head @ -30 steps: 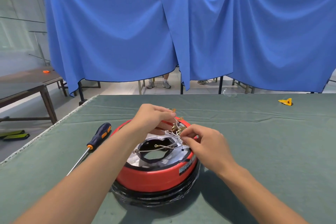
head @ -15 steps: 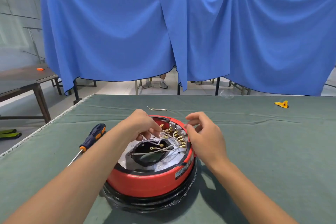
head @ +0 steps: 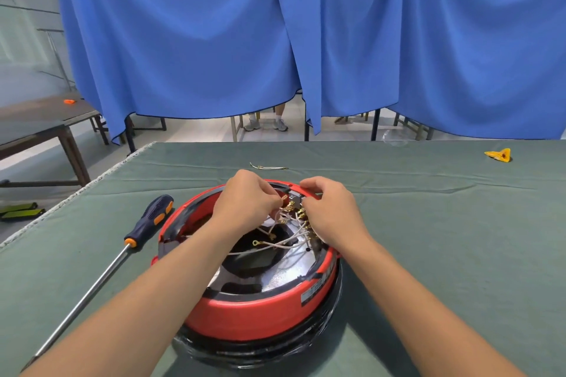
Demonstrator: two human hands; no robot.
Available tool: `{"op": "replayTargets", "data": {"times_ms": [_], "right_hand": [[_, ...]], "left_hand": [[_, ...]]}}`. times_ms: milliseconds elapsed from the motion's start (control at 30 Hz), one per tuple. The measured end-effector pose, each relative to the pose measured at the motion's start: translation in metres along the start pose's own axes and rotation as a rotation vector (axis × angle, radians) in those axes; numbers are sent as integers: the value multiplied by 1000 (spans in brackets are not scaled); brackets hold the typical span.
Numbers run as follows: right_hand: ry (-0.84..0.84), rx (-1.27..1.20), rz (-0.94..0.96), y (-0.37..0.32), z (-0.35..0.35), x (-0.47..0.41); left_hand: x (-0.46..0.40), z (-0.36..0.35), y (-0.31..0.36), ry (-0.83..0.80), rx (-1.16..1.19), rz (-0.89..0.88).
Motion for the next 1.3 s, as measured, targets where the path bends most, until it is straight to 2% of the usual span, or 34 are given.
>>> {"op": "replayTargets", "data": {"times_ms": [1300], "right_hand": [[37, -38, 13, -7, 4, 6]], "left_hand": [[3, -1, 8, 54, -45, 8]]}}
Point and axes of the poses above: each hand's wrist, its own x-axis away from the middle knuckle, its own z-axis out of the back of the hand, y = z × x, the point moved 10 cm from there along -x, towards the middle knuckle, and after that the axes turned 8 degrees about -x, right-handed, at the moved point
